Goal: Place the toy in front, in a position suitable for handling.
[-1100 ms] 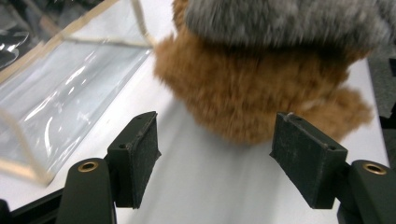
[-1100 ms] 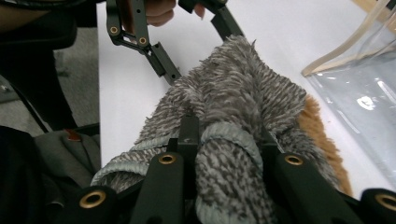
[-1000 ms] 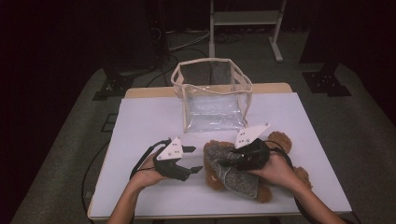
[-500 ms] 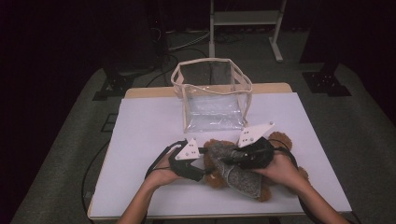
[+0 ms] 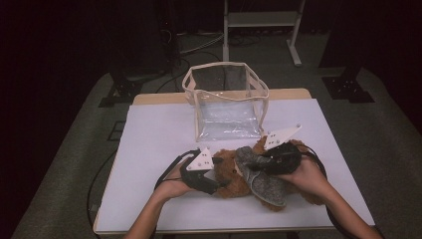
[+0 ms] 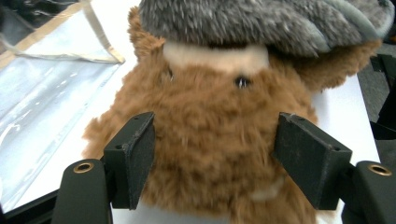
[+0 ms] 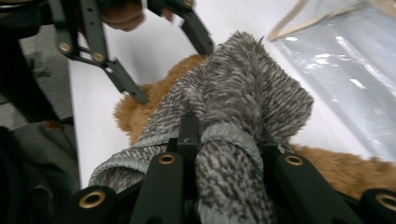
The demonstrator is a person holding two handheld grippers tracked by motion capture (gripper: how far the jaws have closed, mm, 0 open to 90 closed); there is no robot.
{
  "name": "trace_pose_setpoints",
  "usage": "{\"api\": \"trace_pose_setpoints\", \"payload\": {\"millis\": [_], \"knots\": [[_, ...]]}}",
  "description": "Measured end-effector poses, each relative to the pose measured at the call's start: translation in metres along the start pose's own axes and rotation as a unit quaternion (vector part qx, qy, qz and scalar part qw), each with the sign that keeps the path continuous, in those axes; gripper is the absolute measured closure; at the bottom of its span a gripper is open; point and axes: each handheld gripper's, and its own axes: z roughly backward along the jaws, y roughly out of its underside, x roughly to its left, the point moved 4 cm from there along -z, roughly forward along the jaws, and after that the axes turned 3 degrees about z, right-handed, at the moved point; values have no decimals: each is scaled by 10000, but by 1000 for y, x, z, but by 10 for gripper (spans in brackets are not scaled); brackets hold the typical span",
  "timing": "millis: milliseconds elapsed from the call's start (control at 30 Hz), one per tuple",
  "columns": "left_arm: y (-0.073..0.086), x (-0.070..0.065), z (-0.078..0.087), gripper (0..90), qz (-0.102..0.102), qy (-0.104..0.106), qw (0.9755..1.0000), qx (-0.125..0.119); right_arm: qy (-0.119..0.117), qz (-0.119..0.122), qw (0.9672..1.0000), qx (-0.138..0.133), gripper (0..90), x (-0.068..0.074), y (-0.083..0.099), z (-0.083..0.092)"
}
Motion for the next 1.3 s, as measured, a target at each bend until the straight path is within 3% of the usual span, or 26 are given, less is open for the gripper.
{"api": "trace_pose_setpoints", "payload": {"millis": [167, 400, 567, 767, 833, 933, 1167, 1300], "knots": [[4, 0, -4, 300, -62, -36, 9999, 147, 55, -52, 10000, -7, 718, -3, 4, 12], [5, 2, -4, 300, -37, -39, 9998, 166, 298, -234, 9993, 44, 717, -20, 13, 33], [1, 5, -3, 283, 105, -109, 9998, 100, 223, -240, 9992, 238, 717, -24, 14, 17], [-10, 3, -2, 267, 169, -35, 9998, -84, -67, -209, 9996, 177, 718, -13, 11, -4], [-10, 1, -6, 268, 68, -18, 10000, 50, -195, -213, 9995, 159, 718, -8, 11, -4], [-8, -2, -9, 273, 20, 21, 9999, 120, -181, -163, 9996, 159, 718, -7, 13, 3], [-9, -7, -8, 273, -157, 27, 9996, 230, 256, -333, 9991, -28, 718, -33, 15, 33], [-10, -9, -6, 273, -242, 82, 9993, 280, 482, -480, 9977, 15, 718, -49, 21, 46]]}}
